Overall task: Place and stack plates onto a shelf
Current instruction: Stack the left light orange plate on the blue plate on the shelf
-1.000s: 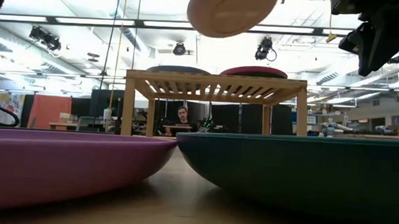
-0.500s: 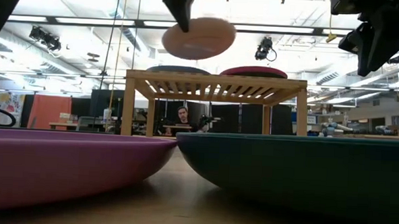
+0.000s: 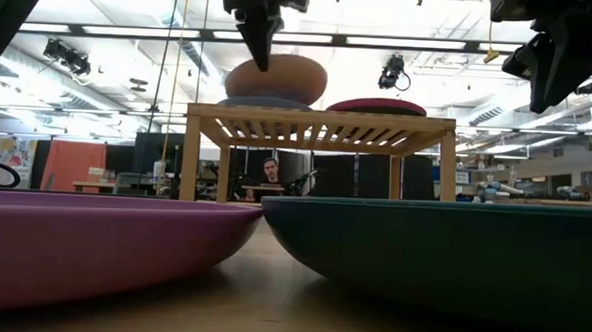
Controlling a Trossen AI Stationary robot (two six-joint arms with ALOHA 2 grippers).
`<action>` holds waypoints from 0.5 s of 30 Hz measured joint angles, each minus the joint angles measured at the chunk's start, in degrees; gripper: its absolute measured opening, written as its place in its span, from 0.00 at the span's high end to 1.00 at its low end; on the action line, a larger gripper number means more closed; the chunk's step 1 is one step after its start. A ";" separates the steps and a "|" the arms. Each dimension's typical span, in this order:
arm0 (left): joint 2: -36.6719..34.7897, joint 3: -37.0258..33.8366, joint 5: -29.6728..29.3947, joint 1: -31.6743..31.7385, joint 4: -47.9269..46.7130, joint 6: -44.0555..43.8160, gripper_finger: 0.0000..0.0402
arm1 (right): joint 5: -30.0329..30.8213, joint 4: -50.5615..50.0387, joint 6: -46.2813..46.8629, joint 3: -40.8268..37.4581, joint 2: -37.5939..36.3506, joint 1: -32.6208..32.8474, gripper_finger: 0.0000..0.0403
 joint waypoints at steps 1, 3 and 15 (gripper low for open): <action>0.00 -0.58 -0.41 0.21 0.18 0.01 0.96 | 0.28 0.02 0.00 0.00 0.00 0.00 0.74; -0.02 -1.78 -1.02 0.33 0.47 -0.12 0.96 | 0.92 0.00 0.00 0.00 0.00 0.00 0.74; 0.00 -7.30 -4.72 0.51 1.81 0.78 0.95 | 1.15 0.00 0.00 0.02 0.02 0.00 0.74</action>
